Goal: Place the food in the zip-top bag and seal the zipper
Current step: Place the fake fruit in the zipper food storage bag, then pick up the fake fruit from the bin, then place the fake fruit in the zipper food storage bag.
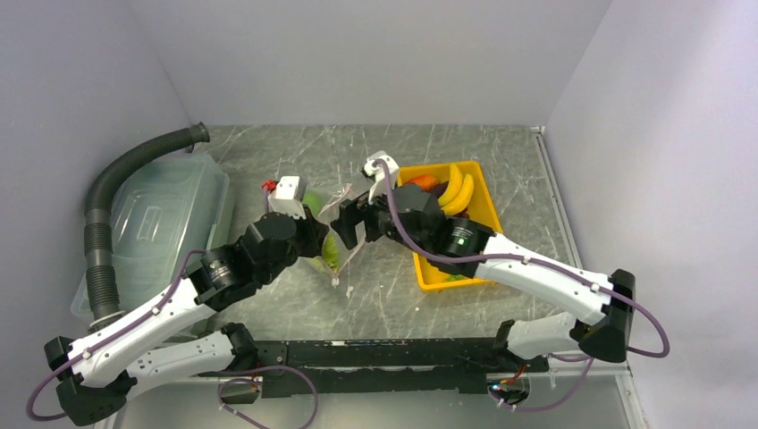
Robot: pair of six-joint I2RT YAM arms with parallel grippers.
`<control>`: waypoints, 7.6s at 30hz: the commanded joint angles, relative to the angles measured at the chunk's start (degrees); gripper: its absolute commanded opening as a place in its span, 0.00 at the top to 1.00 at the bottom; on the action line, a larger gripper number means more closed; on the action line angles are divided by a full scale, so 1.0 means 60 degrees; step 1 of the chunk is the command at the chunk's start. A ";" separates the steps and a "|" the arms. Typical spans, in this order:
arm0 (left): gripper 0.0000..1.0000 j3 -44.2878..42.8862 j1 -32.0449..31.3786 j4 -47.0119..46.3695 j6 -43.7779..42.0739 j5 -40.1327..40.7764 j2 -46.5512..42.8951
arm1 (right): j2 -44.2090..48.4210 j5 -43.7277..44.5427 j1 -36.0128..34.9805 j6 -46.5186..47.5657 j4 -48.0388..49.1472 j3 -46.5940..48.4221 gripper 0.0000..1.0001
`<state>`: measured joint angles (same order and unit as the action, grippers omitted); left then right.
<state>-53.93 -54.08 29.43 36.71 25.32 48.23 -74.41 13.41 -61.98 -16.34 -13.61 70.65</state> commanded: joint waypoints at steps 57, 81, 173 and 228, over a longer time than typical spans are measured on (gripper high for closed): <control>1.00 -0.0057 -0.0009 -0.0309 -0.0098 0.0210 -0.0318 | -0.1726 0.3149 0.5896 -0.5128 -0.2143 -0.1155 0.11; 1.00 0.0123 -0.0002 -0.0534 -0.0275 -0.0157 -0.0464 | -0.4689 0.3743 0.6026 -0.8039 -0.3941 0.0836 0.07; 1.00 -0.0736 0.0072 0.0052 -0.0014 0.0646 0.0462 | 0.2319 0.4311 -0.2366 0.0393 -0.6572 0.1142 1.00; 1.00 0.0235 0.0072 -0.0799 -0.0431 -0.0317 0.0077 | -0.3986 0.2519 -0.1345 -0.0960 -0.9932 0.7640 1.00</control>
<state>-53.74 -53.47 28.29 35.09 25.71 48.95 -97.27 34.81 -72.01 -23.77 -75.94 111.44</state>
